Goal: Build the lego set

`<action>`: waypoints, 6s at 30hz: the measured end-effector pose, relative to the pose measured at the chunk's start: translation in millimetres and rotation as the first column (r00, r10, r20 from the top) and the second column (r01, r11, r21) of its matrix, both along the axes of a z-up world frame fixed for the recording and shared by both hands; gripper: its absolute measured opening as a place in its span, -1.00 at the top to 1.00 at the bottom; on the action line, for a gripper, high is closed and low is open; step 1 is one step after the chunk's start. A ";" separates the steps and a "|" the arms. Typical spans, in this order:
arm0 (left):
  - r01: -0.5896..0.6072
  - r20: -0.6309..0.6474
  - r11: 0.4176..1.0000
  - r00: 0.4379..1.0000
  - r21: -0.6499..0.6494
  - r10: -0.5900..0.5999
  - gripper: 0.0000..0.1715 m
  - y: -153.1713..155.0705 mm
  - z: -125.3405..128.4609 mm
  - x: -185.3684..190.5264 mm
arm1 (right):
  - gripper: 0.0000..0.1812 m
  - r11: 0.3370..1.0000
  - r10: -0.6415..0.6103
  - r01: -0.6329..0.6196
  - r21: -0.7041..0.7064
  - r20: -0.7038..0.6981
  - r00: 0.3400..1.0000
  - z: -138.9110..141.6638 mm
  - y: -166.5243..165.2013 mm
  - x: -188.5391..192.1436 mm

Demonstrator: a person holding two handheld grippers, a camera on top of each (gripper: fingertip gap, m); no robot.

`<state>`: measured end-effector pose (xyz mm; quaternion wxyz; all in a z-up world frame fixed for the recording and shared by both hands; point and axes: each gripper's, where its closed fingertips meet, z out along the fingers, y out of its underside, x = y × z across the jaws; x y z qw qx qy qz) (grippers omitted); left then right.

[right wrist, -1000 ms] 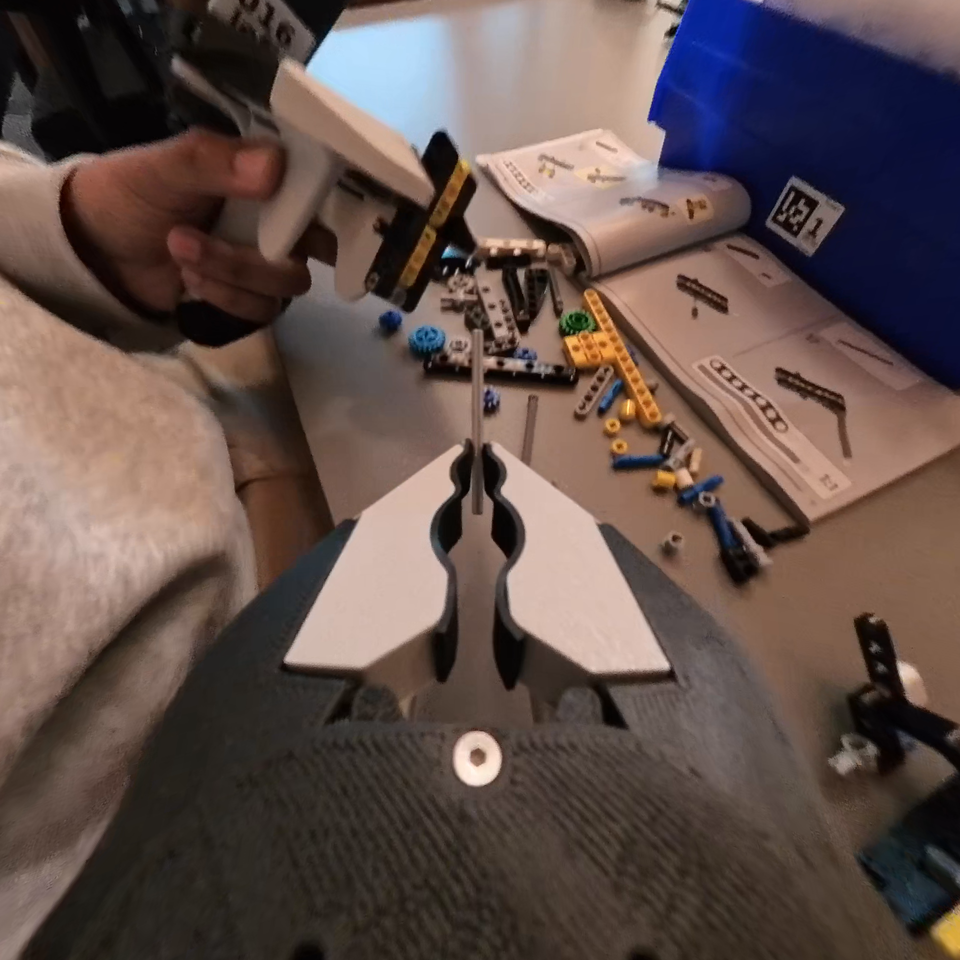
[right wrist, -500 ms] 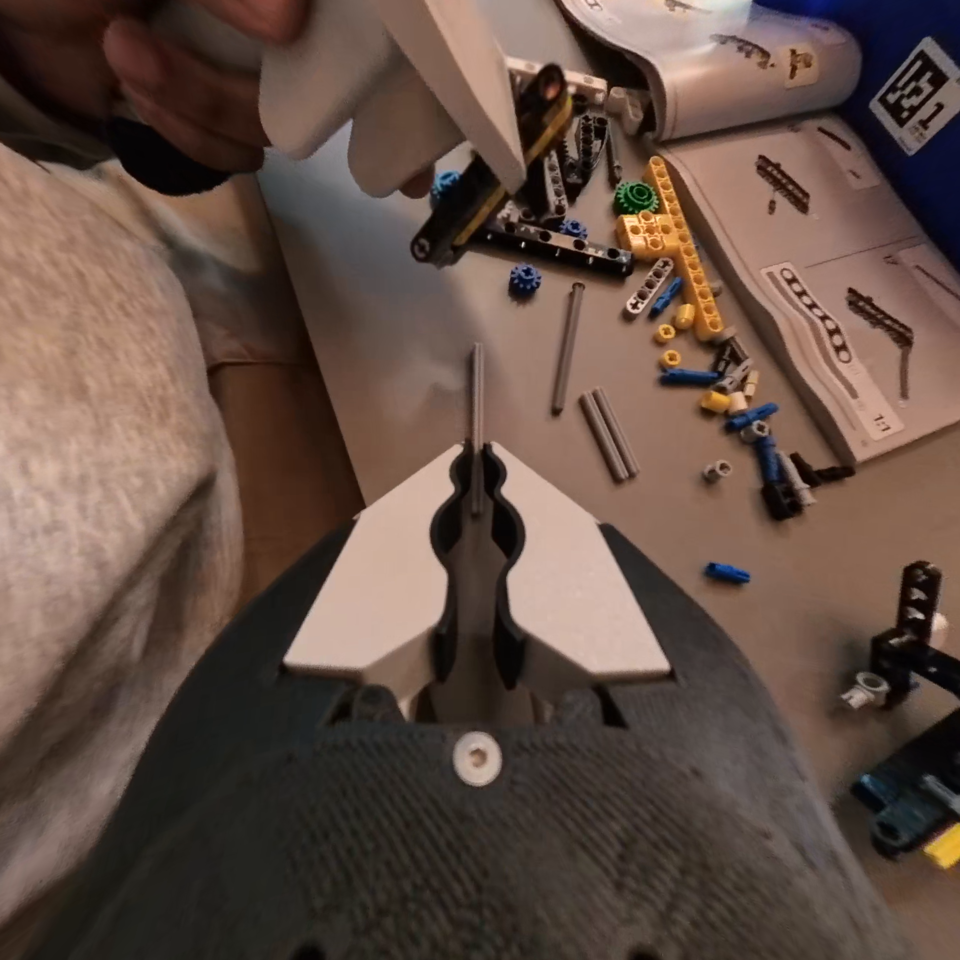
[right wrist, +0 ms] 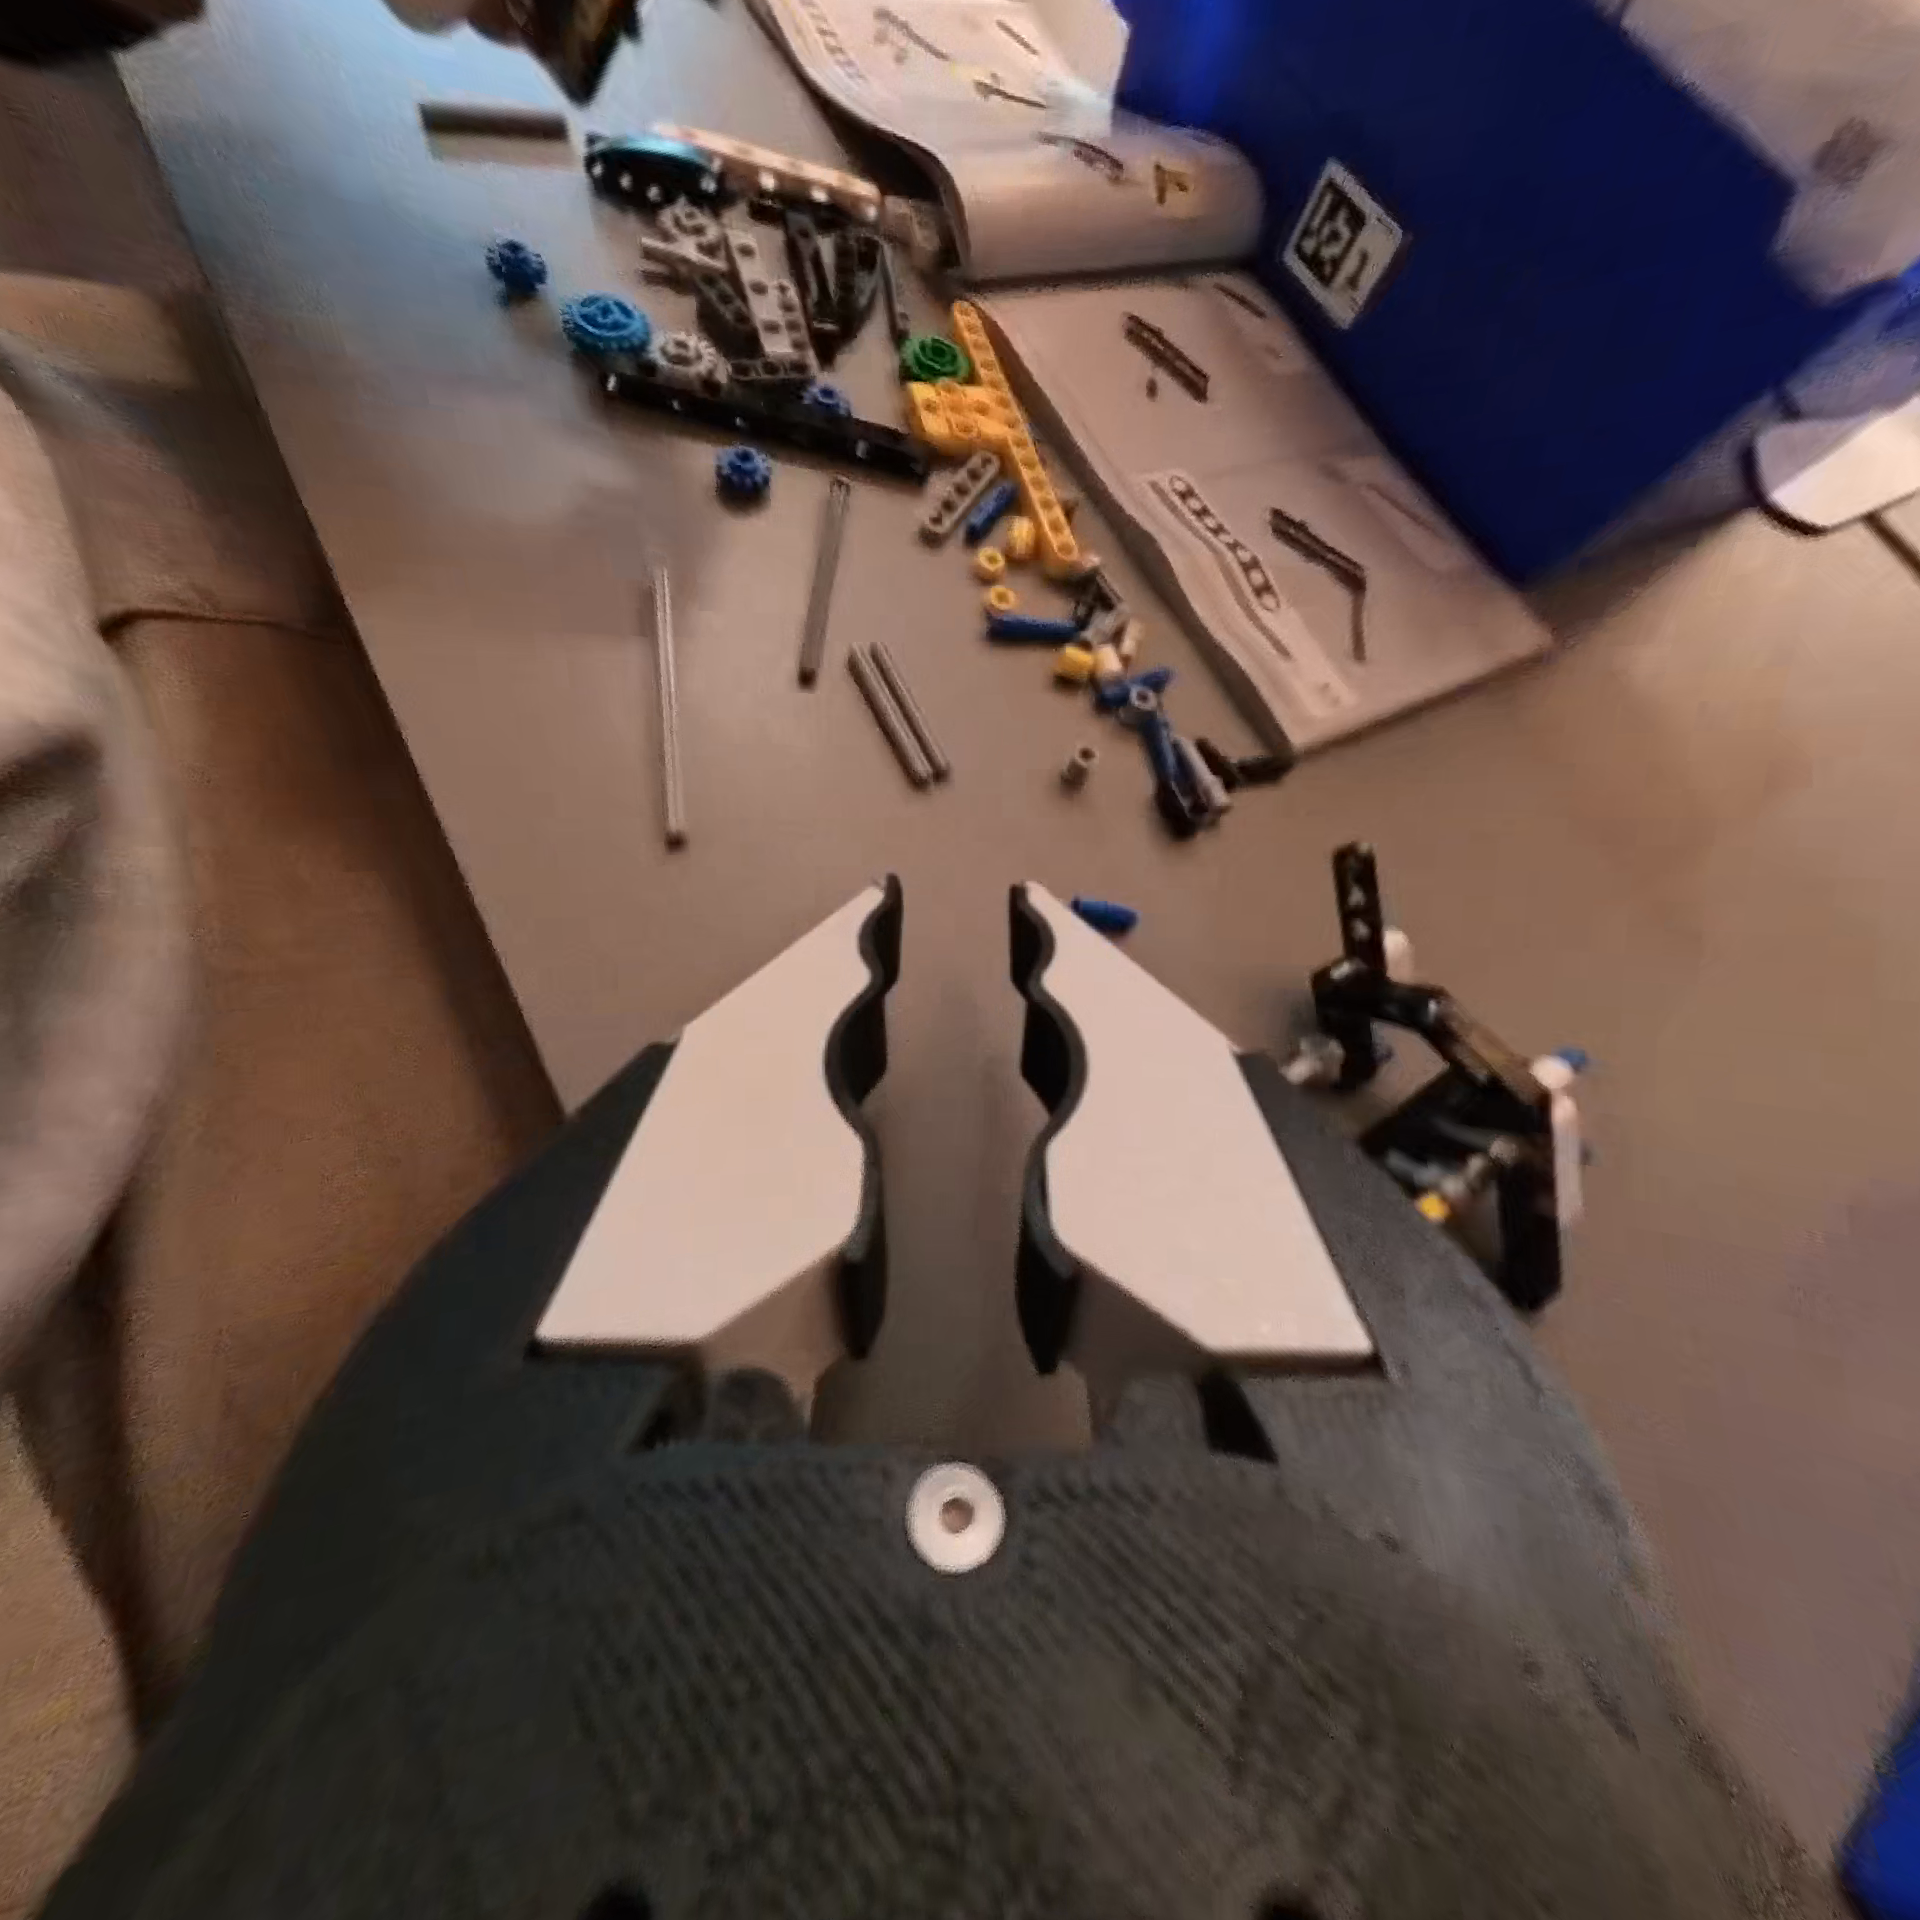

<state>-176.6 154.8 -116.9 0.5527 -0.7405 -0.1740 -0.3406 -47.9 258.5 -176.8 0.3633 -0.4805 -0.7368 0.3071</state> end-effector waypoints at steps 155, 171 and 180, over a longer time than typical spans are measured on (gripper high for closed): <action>-0.184 -0.837 0.973 0.547 -0.137 -0.015 0.70 23.6 -41.5 6.5 | 0.99 0.864 -0.051 -0.004 -0.503 -0.095 0.994 28.8 -81.9 -66.5; -0.201 -0.833 0.967 0.553 -0.156 -0.019 0.71 24.5 -45.6 6.6 | 0.99 0.853 -0.052 0.003 -0.522 -0.078 0.996 25.9 -81.9 -66.9; -0.199 -0.840 0.969 0.543 -0.146 -0.015 0.71 24.3 -45.1 4.7 | 0.98 0.834 -0.049 0.002 -0.552 -0.071 0.996 26.2 -82.6 -68.3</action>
